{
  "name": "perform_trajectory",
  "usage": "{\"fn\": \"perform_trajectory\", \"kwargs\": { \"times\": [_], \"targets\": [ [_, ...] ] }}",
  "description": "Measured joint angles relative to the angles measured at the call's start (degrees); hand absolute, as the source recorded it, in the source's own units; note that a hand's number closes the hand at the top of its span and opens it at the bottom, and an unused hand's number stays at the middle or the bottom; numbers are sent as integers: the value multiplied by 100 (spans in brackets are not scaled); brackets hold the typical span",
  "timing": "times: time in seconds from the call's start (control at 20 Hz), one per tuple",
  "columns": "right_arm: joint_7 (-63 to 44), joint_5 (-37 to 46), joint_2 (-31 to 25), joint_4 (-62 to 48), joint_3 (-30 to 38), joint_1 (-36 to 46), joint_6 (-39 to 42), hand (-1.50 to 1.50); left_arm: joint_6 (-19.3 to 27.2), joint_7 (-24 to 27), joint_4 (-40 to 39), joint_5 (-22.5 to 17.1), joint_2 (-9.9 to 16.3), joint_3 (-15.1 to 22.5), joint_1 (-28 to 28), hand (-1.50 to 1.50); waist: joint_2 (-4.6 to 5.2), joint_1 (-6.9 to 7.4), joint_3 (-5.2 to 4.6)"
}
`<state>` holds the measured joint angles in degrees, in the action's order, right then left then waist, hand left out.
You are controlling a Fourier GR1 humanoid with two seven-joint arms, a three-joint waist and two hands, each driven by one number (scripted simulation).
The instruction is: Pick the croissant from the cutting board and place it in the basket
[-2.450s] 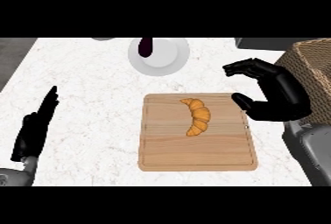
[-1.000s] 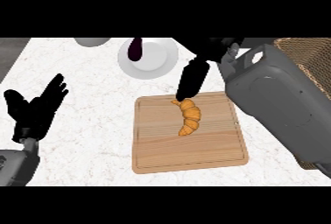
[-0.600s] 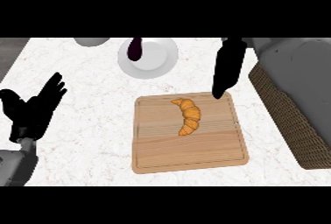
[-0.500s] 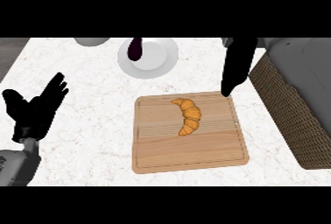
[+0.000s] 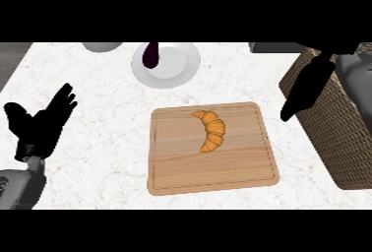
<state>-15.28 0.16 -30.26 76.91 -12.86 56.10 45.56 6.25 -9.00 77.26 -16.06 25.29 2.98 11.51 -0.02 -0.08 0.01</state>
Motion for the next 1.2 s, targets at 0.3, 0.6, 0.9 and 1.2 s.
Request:
{"fn": "perform_trajectory", "kwargs": {
  "times": [0.3,0.6,0.9,1.2],
  "targets": [
    [877,779,179,355,-87,-1087,-459,-150,-107,-16,17,92,-45,-95,-13,0,8,17,1],
    [1820,1741,701,-26,-331,-1646,-1330,-150,-78,-132,57,240,-199,-110,64,0,15,47,2],
    [2202,2146,1520,-743,-373,-1693,-1967,-150,-177,-53,-108,356,-323,-179,144,0,18,60,0],
    [2560,2874,1902,-1660,-528,-1598,-2376,-150,-200,-169,53,477,-406,-272,111,0,14,65,-1]
  ]
}}
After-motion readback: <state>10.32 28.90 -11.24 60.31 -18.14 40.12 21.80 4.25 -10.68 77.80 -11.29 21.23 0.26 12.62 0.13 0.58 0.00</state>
